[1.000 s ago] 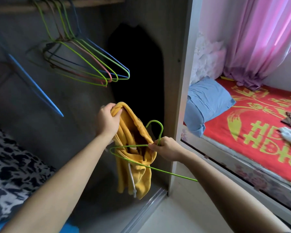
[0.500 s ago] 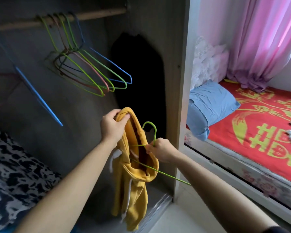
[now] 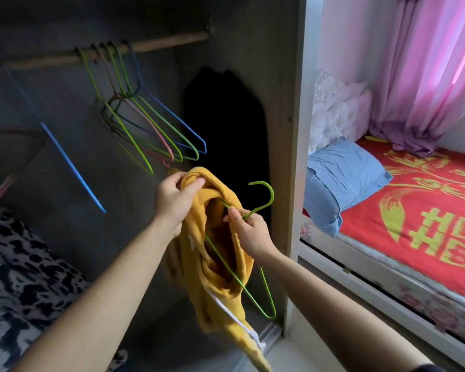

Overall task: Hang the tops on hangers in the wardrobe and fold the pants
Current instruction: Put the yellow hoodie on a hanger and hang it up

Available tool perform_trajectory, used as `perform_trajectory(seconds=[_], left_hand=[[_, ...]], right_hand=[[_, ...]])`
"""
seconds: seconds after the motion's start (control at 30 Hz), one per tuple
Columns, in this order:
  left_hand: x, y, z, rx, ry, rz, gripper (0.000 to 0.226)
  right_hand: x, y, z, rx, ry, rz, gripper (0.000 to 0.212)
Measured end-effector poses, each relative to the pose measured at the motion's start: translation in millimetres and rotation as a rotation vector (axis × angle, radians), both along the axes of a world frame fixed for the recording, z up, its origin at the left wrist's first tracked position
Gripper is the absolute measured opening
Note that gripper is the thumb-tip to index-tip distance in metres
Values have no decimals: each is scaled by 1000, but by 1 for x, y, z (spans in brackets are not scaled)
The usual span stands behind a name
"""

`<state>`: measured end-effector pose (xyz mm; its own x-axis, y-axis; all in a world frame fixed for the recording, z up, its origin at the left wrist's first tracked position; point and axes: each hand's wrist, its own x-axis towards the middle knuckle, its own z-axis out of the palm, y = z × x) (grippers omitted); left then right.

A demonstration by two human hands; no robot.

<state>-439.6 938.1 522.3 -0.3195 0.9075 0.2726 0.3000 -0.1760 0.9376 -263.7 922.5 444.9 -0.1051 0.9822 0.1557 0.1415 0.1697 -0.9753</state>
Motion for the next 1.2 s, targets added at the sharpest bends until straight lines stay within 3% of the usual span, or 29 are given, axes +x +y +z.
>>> perform_trajectory(seconds=[0.07, 0.17, 0.3, 0.4, 0.5, 0.57, 0.7, 0.8, 1.03, 1.2], left_hand=[[12, 0, 8, 7, 41, -149, 25], [9, -3, 0, 18, 272, -293, 27], [-32, 11, -8, 128, 596, 22, 34], [-52, 24, -21, -38, 930, -15, 53], [-54, 29, -30, -84, 1032, -44, 59], [-49, 33, -29, 34, 1014, 27, 58], [-37, 42, -25, 194, 794, 49, 46], [-31, 53, -20, 282, 837, -22, 25], [3, 50, -22, 179, 638, -359, 15], [38, 49, -24, 91, 452, -432, 16]], right_hand=[[-5, 7, 6, 1, -42, -27, 39], [3, 16, 5, -6, -13, -53, 38], [27, 29, 7, -6, 19, -35, 48], [47, 38, 21, 50, 15, 13, 40], [64, 44, 37, 103, -34, 63, 37], [75, 48, 49, 125, -78, 89, 38], [98, 54, 63, 134, -173, 94, 37], [119, 57, 67, 182, -289, 81, 35], [144, 65, 63, 130, -493, 69, 36], [122, 59, 60, 136, -384, 88, 36]])
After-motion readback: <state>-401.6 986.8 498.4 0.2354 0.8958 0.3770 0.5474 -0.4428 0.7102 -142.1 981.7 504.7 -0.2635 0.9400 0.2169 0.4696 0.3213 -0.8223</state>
